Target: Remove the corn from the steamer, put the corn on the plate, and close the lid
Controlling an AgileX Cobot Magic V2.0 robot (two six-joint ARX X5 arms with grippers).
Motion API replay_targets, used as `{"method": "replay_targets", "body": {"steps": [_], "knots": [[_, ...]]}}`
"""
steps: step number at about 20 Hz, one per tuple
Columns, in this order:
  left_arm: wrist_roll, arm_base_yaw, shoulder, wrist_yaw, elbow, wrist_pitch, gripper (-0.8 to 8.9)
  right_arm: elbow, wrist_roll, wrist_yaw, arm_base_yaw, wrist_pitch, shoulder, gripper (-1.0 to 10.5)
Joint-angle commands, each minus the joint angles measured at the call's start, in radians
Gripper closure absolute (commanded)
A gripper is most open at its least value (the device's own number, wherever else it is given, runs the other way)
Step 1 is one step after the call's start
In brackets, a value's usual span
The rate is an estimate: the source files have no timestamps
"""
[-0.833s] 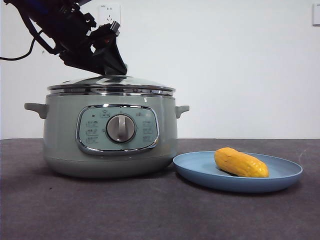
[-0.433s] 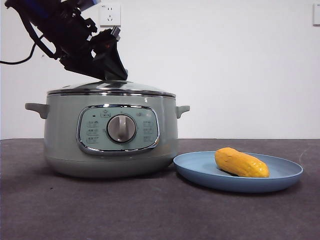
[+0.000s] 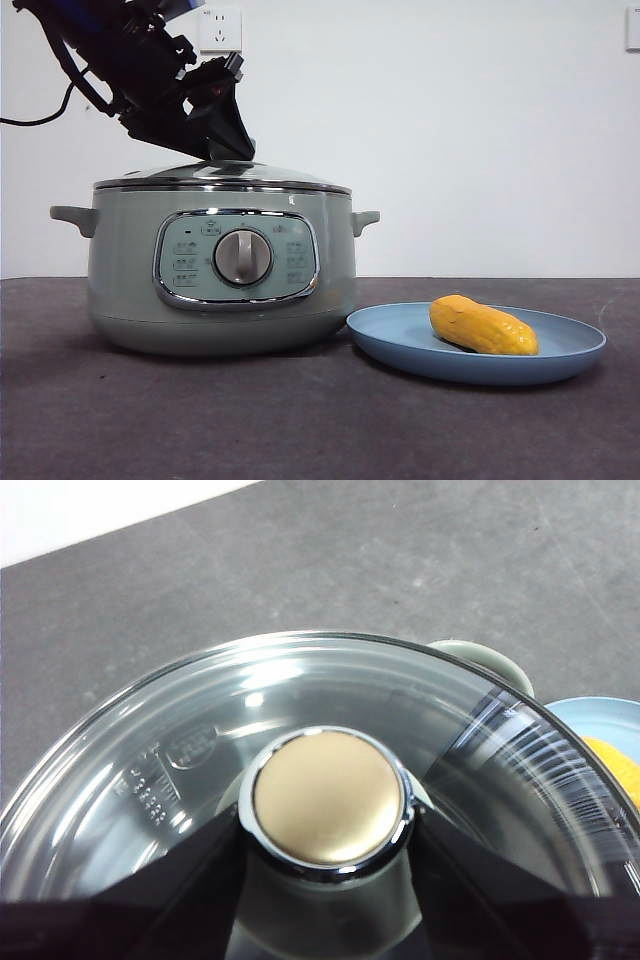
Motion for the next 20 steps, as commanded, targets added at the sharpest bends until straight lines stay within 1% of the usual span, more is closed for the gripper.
{"method": "replay_targets", "body": {"steps": [1,2,3,4,5,6,10,15,17,19,20], "knots": [[-0.003,-0.008,0.005,0.01,-0.008,-0.06,8.04,-0.009,-0.005,0.003,0.001,0.005,-0.001,3.8],[-0.003,-0.008,0.005,0.01,-0.008,-0.068,7.88,-0.009,-0.005,0.003,0.001,0.004,-0.001,3.8],[-0.003,-0.008,0.005,0.01,-0.008,-0.072,7.21,-0.009,-0.005,0.002,0.001,0.004,-0.001,3.8],[-0.003,-0.008,0.005,0.01,-0.008,-0.074,6.0,-0.009,-0.005,-0.001,0.001,0.004,-0.001,3.8],[-0.003,-0.008,0.005,0.01,-0.008,-0.072,4.34,-0.009,-0.005,-0.003,0.001,0.004,-0.001,3.8],[-0.003,-0.008,0.005,0.01,-0.008,-0.07,3.54,-0.009,-0.005,-0.003,0.001,0.004,-0.001,3.8],[-0.011,-0.008,0.002,0.01,0.008,-0.084,3.42,-0.009,-0.005,-0.002,0.001,0.004,-0.001,3.8],[-0.01,-0.008,-0.04,0.01,0.076,-0.182,3.42,-0.009,-0.005,-0.002,0.001,0.004,-0.001,3.8],[-0.01,-0.007,-0.075,0.01,0.124,-0.287,3.43,-0.009,-0.013,-0.003,0.001,0.003,-0.001,3.8],[-0.01,-0.008,-0.111,0.011,0.185,-0.46,3.43,-0.009,-0.016,-0.005,0.001,0.002,-0.001,3.8],[-0.01,-0.008,-0.125,0.012,0.218,-0.553,3.44,-0.009,-0.031,-0.005,0.001,-0.004,-0.001,3.8]]}}
